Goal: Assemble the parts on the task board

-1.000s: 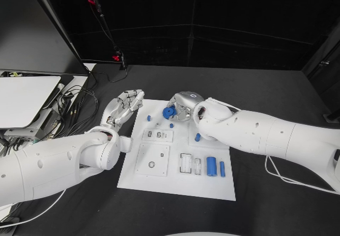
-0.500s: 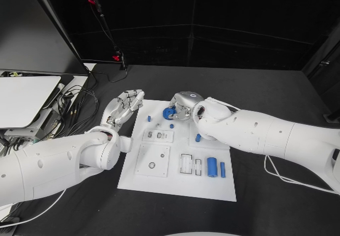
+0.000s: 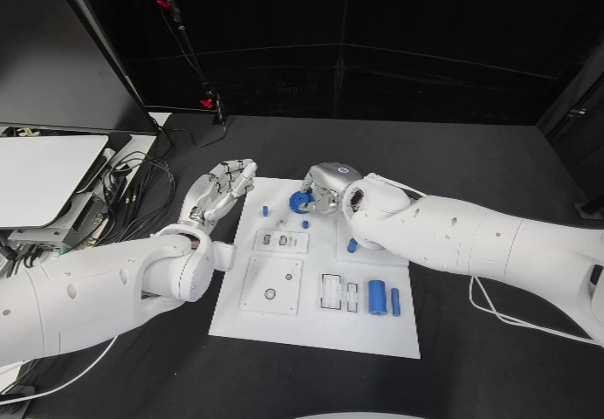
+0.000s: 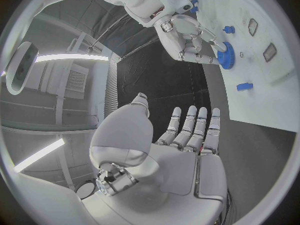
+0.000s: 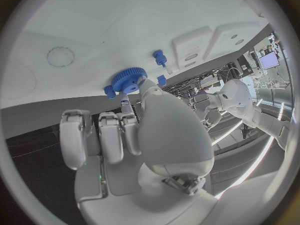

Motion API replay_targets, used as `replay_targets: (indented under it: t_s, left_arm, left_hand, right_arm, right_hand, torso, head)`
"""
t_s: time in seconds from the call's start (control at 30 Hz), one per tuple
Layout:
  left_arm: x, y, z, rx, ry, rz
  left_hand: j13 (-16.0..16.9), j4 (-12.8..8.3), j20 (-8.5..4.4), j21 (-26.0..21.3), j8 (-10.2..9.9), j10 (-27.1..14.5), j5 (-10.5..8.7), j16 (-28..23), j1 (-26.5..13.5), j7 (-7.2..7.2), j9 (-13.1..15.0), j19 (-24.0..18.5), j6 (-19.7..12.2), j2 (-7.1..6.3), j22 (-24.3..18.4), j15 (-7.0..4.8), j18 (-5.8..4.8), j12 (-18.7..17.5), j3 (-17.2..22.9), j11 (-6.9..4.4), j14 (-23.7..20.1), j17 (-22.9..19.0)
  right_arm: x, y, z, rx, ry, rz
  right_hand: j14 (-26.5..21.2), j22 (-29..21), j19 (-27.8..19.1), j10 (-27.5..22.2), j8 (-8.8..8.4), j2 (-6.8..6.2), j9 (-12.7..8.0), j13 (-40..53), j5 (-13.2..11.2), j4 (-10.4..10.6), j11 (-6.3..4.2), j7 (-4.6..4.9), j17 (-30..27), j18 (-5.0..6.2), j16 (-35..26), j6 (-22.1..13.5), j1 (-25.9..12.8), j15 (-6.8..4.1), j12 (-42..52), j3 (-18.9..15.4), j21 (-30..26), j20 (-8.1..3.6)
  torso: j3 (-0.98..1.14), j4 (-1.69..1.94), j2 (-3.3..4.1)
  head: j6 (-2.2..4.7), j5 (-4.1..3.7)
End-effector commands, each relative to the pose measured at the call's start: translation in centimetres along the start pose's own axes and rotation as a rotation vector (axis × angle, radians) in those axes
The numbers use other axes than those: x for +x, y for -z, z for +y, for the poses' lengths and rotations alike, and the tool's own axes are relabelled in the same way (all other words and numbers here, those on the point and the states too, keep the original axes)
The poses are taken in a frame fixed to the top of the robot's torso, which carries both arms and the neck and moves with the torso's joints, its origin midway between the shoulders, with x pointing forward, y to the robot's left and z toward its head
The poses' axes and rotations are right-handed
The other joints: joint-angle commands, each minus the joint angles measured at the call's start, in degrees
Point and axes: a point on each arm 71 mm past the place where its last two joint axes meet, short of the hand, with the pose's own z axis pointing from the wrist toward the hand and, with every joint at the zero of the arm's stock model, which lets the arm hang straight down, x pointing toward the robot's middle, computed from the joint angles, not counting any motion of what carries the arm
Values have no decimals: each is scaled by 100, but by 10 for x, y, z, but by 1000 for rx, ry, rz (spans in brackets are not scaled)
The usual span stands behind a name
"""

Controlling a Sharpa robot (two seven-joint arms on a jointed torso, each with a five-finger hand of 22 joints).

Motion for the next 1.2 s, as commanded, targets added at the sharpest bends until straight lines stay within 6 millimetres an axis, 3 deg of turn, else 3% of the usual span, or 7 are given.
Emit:
replay_targets:
  t_s: [0.03,0.27,0.57,0.7,0.83,1.03,1.2]
  left_arm:
    - [1,2,-19,255,4,11]
    - [1,2,-19,254,4,11]
    - [1,2,-19,253,6,13]
    - [1,2,-19,252,6,13]
    - [-1,2,-18,253,4,10]
    - [-5,2,-18,253,-2,3]
    - [-5,2,-18,253,-3,2]
  left_hand:
    - [-9,-10,5,20,37,49,29,29,68,921,-5,-44,35,-1,5,7,47,32,-35,1,-19,-5]
    - [-9,-10,5,20,37,49,29,29,68,921,-5,-44,35,-1,5,7,47,32,-35,1,-19,-5]
    - [-12,-10,6,24,43,54,53,39,95,920,-14,-50,39,16,6,6,46,42,-42,1,-21,-18]
    - [-12,-10,6,26,46,59,62,43,104,920,-18,-52,42,23,6,6,45,48,-46,0,-22,-23]
    - [-12,-9,6,29,50,64,70,47,112,920,-21,-54,46,29,7,6,45,53,-50,0,-24,-28]
    - [-13,-9,6,34,54,68,77,50,120,920,-24,-49,51,31,11,6,45,57,-55,-1,-25,-32]
    - [-13,-9,6,34,54,68,77,50,120,920,-24,-49,51,31,11,6,45,57,-55,-1,-25,-32]
  right_arm:
    - [-2,0,1,9,1,-15]
    - [-4,0,1,7,-3,-43]
    - [-10,2,4,-42,-25,-135]
    - [-18,6,5,-94,-82,-230]
    - [-26,18,-3,-103,-216,-302]
    - [-39,51,-42,-32,-498,-291]
    - [-51,74,-70,-57,-585,-265]
  right_hand:
    - [605,1370,428,606,-57,-126,22,1508,-164,40,53,-24,1508,23,14,50,-197,53,15,-101,0,62]
    - [605,1362,415,606,-234,-434,-41,1508,-643,222,97,23,1508,28,14,-333,-396,100,15,-279,-15,116]
    - [605,1361,413,606,-231,-544,-40,1508,-808,255,121,52,1508,30,14,-502,-508,122,15,-335,-20,139]
    - [605,1401,465,606,-219,-530,-34,1508,-792,249,124,55,1508,10,14,-493,-490,124,15,-320,32,141]
    - [605,1424,496,606,-156,-326,-2,1508,-527,203,128,57,1508,0,14,-373,-319,132,15,-184,61,152]
    - [605,1417,487,606,-108,-207,19,1508,-92,137,124,52,1508,4,14,-223,-231,131,15,-202,50,152]
    - [605,1450,527,606,-140,-140,6,1508,15,66,115,41,1508,-12,14,-255,-131,126,15,-215,92,149]
  torso:
    - [-2,-3,0]
    - [0,-2,2]
    - [-1,-4,2]
    - [5,-4,7]
    - [1,-9,-4]
    - [-20,-32,-29]
    - [-24,-53,-38]
  head:
    - [0,-5]
    - [-1,-7]
    - [-7,-14]
    - [-4,-22]
    - [6,-46]
    - [36,-126]
    - [63,-177]
